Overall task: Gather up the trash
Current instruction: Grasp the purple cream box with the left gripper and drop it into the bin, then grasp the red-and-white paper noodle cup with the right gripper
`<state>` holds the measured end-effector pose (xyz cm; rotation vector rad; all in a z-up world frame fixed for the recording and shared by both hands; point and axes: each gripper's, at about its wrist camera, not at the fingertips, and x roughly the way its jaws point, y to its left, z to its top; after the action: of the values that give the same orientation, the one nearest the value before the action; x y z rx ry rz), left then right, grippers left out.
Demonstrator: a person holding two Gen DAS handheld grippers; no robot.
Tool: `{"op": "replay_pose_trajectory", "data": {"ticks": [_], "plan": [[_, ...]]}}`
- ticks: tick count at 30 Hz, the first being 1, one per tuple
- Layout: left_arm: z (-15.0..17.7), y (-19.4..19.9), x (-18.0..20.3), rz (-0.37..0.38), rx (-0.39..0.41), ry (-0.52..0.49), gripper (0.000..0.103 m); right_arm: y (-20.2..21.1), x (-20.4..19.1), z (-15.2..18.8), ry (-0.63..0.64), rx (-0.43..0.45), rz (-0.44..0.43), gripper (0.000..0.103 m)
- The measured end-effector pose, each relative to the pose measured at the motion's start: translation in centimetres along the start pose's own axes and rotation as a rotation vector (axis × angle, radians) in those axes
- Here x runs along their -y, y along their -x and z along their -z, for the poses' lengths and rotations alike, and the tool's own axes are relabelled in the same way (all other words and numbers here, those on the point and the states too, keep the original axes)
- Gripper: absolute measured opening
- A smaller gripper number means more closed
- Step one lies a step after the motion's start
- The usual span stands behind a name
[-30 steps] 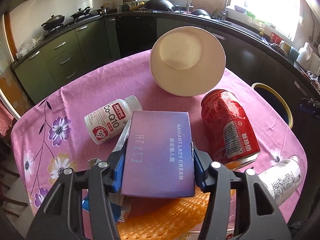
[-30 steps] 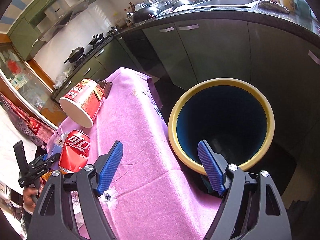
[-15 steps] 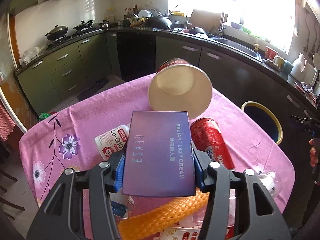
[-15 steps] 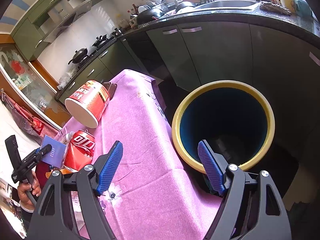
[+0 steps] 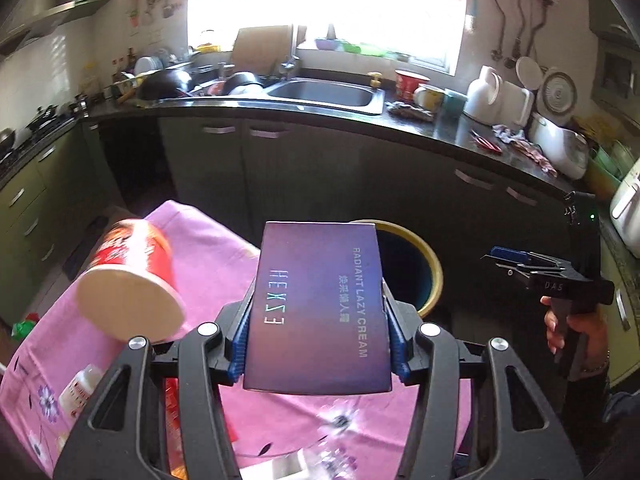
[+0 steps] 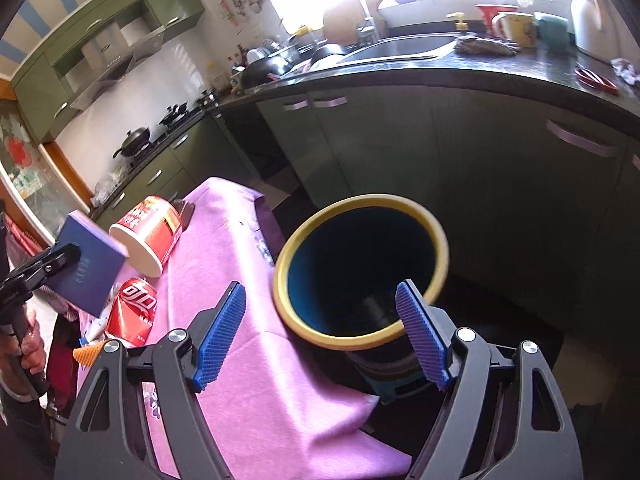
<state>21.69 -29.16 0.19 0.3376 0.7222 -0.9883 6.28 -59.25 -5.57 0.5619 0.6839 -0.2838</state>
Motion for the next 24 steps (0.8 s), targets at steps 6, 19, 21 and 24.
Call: {"op": "replay_pose_trajectory", "data": {"ticks": [6, 19, 21, 24], "plan": [[-4.2, -9.1, 5.3, 0.073, -0.088, -0.062, 0.051, 1.6, 4.1, 0.6, -0.069, 0.016, -0.003, 0.077], [-6.6, -16.0, 7.1, 0.045, -0.110, -0.077, 0.066, 2.2, 7.4, 1.0, -0.120, 0.019, 0.004, 0.080], [-6.5, -13.3, 6.6, 0.045, -0.058, -0.083, 0.066, 1.9, 6.7, 1.0, -0.108, 0.014, 0.001, 0.080], [-5.6, -7.9, 4.8, 0.051, 0.035, -0.040, 0.069, 1.0, 5.1, 0.9, -0.073, -0.003, -0.007, 0.080]]}}
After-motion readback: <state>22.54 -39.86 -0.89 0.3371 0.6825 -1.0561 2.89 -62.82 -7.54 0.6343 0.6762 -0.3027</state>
